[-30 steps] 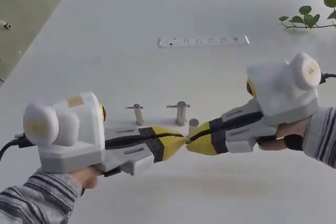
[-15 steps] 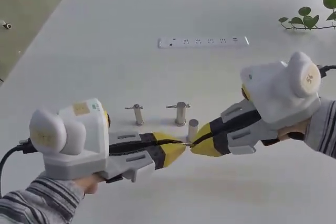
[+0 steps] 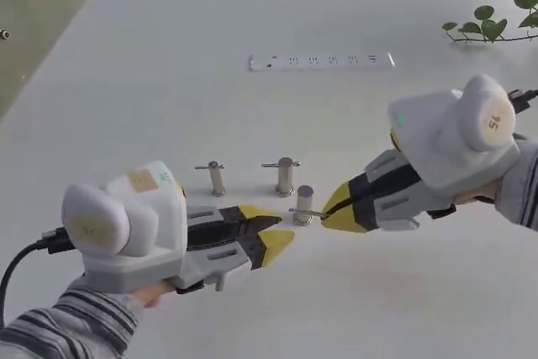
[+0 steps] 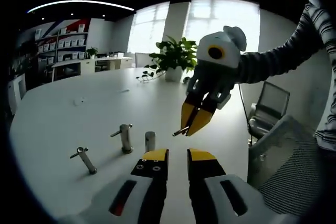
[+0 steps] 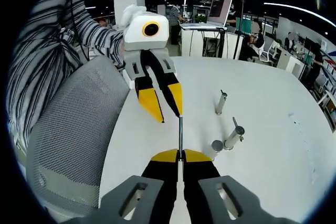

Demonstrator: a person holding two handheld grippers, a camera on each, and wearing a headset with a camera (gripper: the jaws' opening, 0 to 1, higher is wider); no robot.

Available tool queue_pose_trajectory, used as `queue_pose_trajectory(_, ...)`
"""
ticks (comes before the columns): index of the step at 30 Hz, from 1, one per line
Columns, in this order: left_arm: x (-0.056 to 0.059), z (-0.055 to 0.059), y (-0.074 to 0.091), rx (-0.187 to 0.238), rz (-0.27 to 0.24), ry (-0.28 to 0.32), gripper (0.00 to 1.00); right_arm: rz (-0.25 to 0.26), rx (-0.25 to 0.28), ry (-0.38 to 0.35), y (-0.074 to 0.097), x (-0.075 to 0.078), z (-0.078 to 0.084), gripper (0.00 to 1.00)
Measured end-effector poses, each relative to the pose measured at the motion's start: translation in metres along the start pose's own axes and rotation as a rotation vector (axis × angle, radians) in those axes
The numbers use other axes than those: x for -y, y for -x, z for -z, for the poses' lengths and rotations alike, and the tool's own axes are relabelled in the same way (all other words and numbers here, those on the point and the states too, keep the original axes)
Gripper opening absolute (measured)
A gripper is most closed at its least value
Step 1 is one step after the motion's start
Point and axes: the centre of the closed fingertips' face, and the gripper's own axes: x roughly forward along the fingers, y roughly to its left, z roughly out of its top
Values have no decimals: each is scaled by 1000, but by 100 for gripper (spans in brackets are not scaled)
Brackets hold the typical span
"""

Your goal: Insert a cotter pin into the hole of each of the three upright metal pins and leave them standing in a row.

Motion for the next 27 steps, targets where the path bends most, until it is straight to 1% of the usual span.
queue_pose_trajectory(1, -1, 1, -1, -5, -5, 3, 11, 9, -9, 4, 1, 2, 2, 0)
queue_pose_trajectory(4, -4, 3, -3, -3, -36, -2, 13, 31, -37, 1, 2, 10, 11, 0)
queue_pose_trajectory(8, -11, 8, -7, -10, -96, 4, 16, 59, -91, 6, 4, 21, 25, 0)
queue_pose_trajectory(9, -12, 9, -8, -5, -104, 9, 17, 62, -106, 9, 4, 25, 29, 0)
queue_pose_trajectory(11, -14, 9, -10, 4, -122, 15, 19, 67, -116, 9, 5, 30, 34, 0)
queue_pose_trajectory(12, -15, 10, -12, 2, -138, 15, 21, 68, -123, 11, 5, 33, 36, 0)
queue_pose_trajectory(14, -19, 12, -15, -10, -166, -8, 24, 73, -132, 11, 5, 35, 39, 0)
queue_pose_trajectory(19, -28, 14, -24, -10, -219, -14, 26, 83, -172, 22, 5, 42, 48, 0)
queue_pose_trajectory(21, -31, 15, -28, -22, -224, -26, 26, 86, -179, 18, 5, 44, 50, 0)
queue_pose_trajectory(24, -34, 17, -33, -25, -229, -8, 25, 83, -192, 25, 5, 45, 53, 0)
queue_pose_trajectory(27, -38, 18, -38, -35, -240, -18, 26, 82, -194, 25, 3, 48, 54, 0)
